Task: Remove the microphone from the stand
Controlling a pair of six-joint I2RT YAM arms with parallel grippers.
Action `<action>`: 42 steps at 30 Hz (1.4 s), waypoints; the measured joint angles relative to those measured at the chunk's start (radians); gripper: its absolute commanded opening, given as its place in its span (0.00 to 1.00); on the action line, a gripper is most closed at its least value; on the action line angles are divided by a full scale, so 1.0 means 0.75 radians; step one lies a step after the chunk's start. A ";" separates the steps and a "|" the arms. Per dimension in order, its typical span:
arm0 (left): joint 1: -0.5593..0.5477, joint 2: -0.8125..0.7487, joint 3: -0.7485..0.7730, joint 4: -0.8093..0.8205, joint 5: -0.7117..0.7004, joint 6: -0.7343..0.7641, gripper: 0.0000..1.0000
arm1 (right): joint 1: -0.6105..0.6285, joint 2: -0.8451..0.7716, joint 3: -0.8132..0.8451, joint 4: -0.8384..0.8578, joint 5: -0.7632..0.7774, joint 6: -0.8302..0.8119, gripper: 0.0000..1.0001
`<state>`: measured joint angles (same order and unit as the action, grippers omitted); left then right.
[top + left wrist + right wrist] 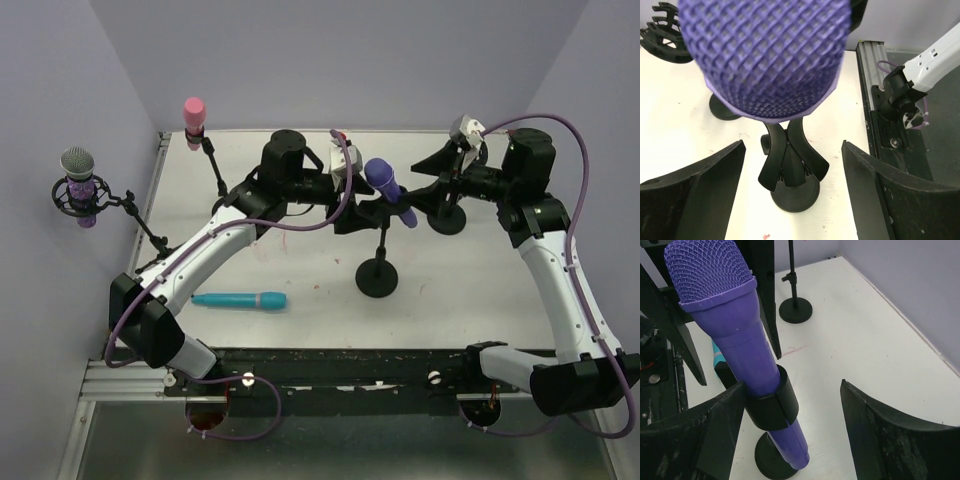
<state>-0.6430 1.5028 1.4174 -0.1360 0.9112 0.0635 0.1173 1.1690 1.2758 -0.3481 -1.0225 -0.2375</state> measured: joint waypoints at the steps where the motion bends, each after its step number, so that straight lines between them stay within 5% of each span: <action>1: -0.001 -0.015 -0.010 -0.001 -0.004 0.011 0.86 | 0.013 0.003 0.010 -0.010 -0.001 -0.010 0.83; 21: -0.018 -0.018 -0.134 0.064 -0.062 0.103 0.81 | 0.115 0.054 0.174 -0.441 0.067 -0.305 0.82; 33: -0.125 -0.022 -0.211 0.182 -0.226 0.033 0.81 | 0.125 0.058 0.174 -0.379 0.050 -0.262 0.82; 38: -0.137 -0.022 -0.219 0.199 -0.318 0.034 0.76 | 0.159 0.087 0.181 -0.364 0.049 -0.251 0.82; 42: -0.125 -0.033 -0.243 0.223 -0.333 0.020 0.60 | 0.179 0.092 0.183 -0.364 0.049 -0.251 0.81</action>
<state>-0.7368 1.4784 1.2354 0.0311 0.6617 0.0784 0.2512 1.2381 1.4132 -0.6212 -0.9855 -0.4255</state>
